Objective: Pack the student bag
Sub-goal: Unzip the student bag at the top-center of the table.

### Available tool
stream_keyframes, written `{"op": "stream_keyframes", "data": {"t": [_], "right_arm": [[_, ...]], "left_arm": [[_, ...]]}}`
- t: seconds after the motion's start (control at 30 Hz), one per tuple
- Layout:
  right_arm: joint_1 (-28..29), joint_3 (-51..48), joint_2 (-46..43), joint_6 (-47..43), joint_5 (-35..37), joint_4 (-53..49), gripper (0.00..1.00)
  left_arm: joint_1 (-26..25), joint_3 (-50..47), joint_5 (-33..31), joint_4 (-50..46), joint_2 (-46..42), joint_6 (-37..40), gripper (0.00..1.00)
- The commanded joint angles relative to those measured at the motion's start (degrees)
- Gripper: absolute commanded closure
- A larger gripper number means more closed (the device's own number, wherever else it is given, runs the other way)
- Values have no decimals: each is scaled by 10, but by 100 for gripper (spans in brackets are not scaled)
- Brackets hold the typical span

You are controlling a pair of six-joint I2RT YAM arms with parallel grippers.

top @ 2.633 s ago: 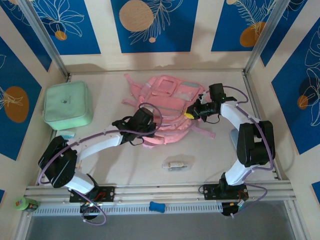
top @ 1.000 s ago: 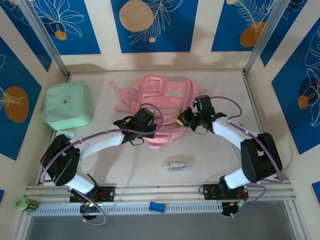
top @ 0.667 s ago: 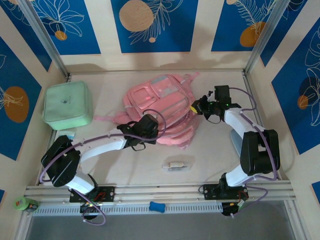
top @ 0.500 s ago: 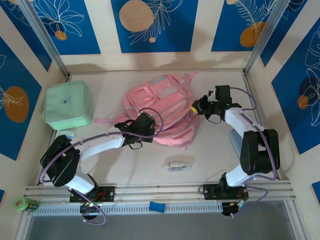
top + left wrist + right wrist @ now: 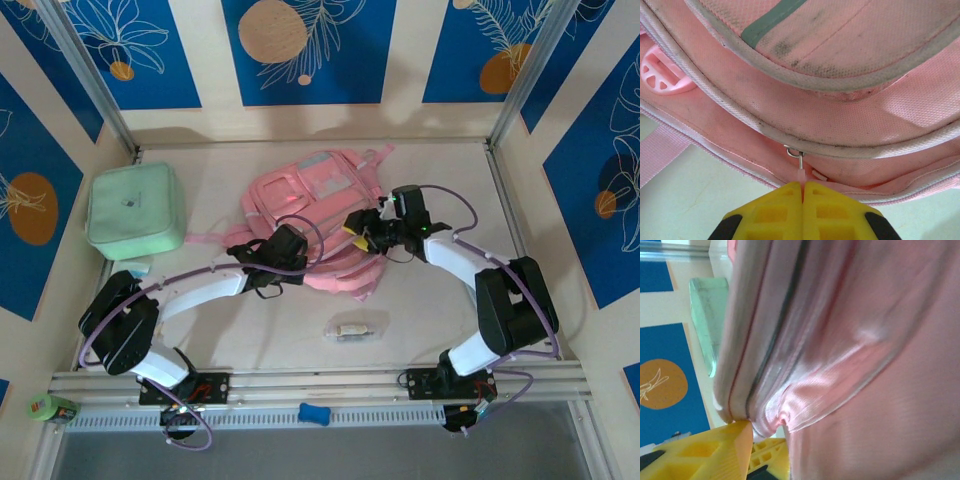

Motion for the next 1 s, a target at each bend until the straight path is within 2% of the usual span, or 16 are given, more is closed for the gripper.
{"op": "stream_keyframes", "data": {"t": [0.0, 0.13, 0.33, 0.43, 0.5, 0.7, 0.97], "right_arm": [[47, -7, -23, 18, 44, 47, 44], [72, -10, -16, 26, 83, 56, 53], [43, -4, -20, 22, 61, 34, 89], [28, -7, -37, 17, 59, 22, 97], [19, -5, -48, 16, 50, 15, 100], [-16, -6, -70, 32, 11, 15, 100], [-14, -4, -69, 44, -4, 24, 100]], "left_arm": [[2, 0, 17, 25, 1, 0, 100], [2, 9, 3, 15, 1, 6, 100], [8, 14, -28, -5, -3, 31, 100], [22, 11, -44, -13, -7, 44, 100], [33, 11, -52, -14, -7, 56, 100], [89, 26, -58, -12, -1, 86, 100], [176, 70, -24, 29, 53, 104, 100]]}}
